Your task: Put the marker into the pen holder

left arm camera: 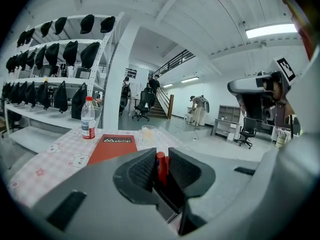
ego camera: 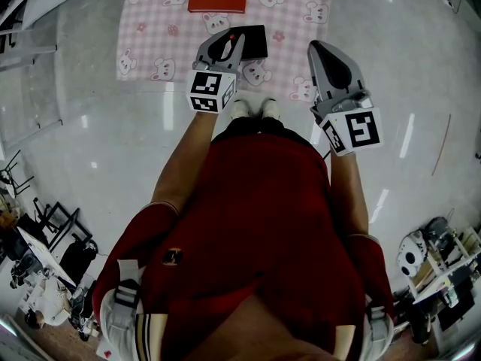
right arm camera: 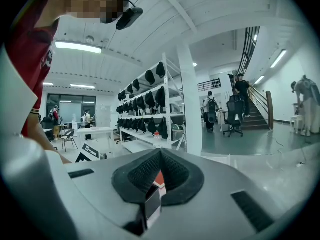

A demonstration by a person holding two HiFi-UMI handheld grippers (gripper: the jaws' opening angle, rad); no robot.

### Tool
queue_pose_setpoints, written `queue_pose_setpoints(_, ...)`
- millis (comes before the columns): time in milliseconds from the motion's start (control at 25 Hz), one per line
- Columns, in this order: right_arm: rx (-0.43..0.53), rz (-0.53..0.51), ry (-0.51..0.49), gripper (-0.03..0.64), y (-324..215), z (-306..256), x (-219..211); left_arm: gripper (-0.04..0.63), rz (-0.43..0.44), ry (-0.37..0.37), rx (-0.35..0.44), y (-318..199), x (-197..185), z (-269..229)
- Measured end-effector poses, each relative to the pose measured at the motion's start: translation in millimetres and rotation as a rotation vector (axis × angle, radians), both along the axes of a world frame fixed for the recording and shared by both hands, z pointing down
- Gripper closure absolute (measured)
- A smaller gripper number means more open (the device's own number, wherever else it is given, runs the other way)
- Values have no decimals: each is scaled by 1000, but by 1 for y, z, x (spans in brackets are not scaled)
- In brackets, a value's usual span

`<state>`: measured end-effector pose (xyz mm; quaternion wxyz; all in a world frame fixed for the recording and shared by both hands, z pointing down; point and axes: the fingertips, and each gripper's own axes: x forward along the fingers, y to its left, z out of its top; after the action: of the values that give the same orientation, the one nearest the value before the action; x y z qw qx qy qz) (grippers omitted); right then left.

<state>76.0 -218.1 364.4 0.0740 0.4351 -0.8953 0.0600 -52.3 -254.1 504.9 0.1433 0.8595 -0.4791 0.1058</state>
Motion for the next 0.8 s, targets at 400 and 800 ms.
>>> queue_pose_setpoints(400, -14, 16, 12, 618, -2, 5, 6, 517, 17, -24, -31, 1, 5, 18)
queue_pose_setpoints(800, -20, 24, 17, 618, -1, 9, 12, 517, 24, -37, -36, 1, 8, 29)
